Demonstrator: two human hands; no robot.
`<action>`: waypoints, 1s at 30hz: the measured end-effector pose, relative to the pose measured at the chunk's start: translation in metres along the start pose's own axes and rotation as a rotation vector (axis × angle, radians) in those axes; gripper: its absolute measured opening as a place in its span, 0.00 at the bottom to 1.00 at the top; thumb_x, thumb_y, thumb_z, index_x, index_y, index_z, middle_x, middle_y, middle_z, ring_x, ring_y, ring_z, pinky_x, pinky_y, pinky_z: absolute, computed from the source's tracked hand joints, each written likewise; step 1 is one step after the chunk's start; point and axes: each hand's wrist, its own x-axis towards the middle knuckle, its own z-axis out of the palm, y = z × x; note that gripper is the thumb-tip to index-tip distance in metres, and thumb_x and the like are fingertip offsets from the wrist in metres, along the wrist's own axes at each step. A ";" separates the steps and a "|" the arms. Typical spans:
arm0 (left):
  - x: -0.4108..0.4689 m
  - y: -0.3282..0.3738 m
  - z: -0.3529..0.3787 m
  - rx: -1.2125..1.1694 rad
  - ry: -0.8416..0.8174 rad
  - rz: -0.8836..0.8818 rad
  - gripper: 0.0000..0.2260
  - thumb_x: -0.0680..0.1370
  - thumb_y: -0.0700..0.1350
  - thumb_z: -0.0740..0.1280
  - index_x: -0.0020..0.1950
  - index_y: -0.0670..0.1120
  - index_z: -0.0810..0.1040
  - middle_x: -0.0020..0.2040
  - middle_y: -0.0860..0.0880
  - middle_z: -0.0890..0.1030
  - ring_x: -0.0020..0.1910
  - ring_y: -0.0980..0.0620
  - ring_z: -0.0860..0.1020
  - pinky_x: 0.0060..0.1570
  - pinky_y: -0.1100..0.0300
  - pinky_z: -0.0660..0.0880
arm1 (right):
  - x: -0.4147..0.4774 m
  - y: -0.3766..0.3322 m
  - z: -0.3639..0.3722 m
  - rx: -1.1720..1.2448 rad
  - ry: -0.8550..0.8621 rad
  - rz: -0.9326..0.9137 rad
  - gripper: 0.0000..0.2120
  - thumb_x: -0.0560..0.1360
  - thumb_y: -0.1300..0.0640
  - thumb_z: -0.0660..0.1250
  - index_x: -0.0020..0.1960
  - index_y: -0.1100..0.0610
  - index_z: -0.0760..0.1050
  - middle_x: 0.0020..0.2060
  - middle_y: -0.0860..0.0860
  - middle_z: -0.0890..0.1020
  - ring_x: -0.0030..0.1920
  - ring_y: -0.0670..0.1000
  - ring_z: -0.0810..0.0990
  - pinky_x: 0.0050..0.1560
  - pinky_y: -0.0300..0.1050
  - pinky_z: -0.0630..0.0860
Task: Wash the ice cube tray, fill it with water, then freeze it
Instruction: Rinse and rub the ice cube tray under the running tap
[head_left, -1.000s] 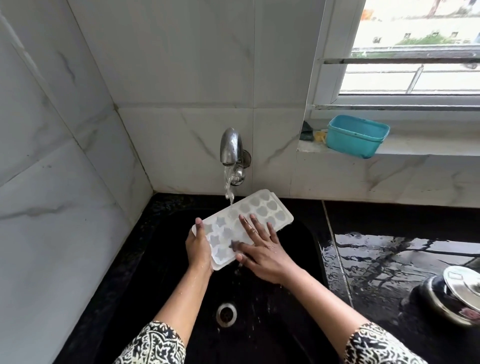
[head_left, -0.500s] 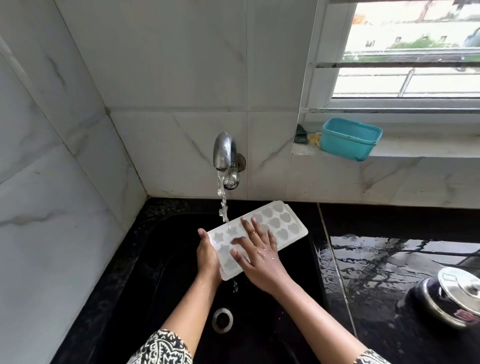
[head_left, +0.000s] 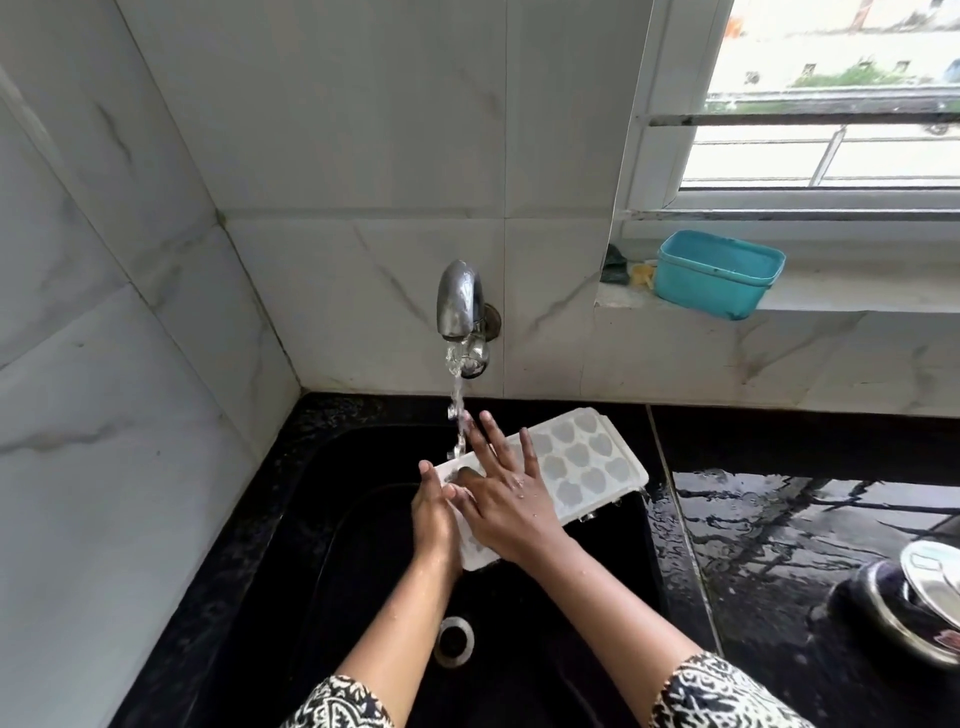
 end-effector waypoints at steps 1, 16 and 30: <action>0.001 0.000 -0.001 -0.008 -0.022 -0.003 0.29 0.79 0.64 0.54 0.53 0.40 0.80 0.51 0.37 0.83 0.52 0.39 0.82 0.61 0.43 0.74 | -0.002 -0.002 0.000 0.021 -0.021 0.004 0.23 0.77 0.40 0.49 0.55 0.47 0.80 0.77 0.47 0.47 0.76 0.45 0.37 0.72 0.56 0.38; 0.006 0.009 0.002 0.063 -0.003 0.045 0.29 0.80 0.62 0.54 0.59 0.40 0.79 0.53 0.39 0.83 0.53 0.43 0.81 0.60 0.45 0.75 | 0.007 0.011 -0.016 0.263 -0.336 0.030 0.21 0.81 0.42 0.49 0.69 0.47 0.70 0.75 0.42 0.35 0.71 0.42 0.25 0.72 0.52 0.28; -0.003 -0.001 -0.003 0.101 0.022 0.054 0.27 0.81 0.61 0.52 0.58 0.41 0.80 0.52 0.40 0.83 0.54 0.43 0.81 0.60 0.46 0.75 | 0.004 0.020 -0.002 -0.017 -0.056 -0.242 0.34 0.78 0.33 0.38 0.57 0.46 0.79 0.77 0.46 0.52 0.77 0.44 0.40 0.73 0.56 0.40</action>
